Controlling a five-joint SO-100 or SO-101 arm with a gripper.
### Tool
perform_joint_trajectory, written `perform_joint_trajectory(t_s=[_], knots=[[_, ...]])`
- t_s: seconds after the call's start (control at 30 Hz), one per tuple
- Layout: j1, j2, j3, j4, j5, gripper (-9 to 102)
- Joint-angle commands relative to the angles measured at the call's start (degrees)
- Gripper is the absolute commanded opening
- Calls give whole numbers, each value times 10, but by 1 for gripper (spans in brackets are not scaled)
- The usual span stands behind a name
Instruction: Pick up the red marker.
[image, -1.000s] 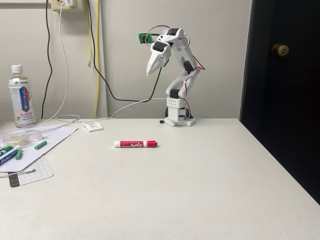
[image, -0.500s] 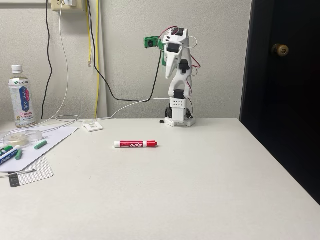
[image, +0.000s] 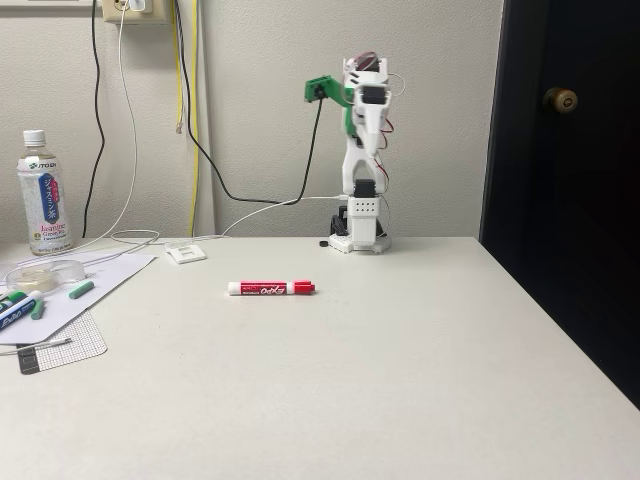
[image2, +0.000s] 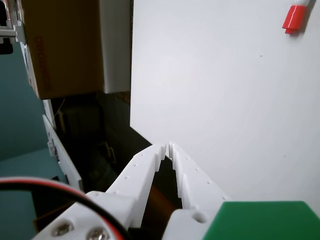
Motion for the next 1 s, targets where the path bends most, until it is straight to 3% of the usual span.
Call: perform_joint_trajectory(t_s=[0.0, 0.5, 0.97], knots=[[-31, -5, -16, -14, 13, 0], [-151, -20, 2, -69, 31, 0], [-178, -34, 2, -88, 42, 0]])
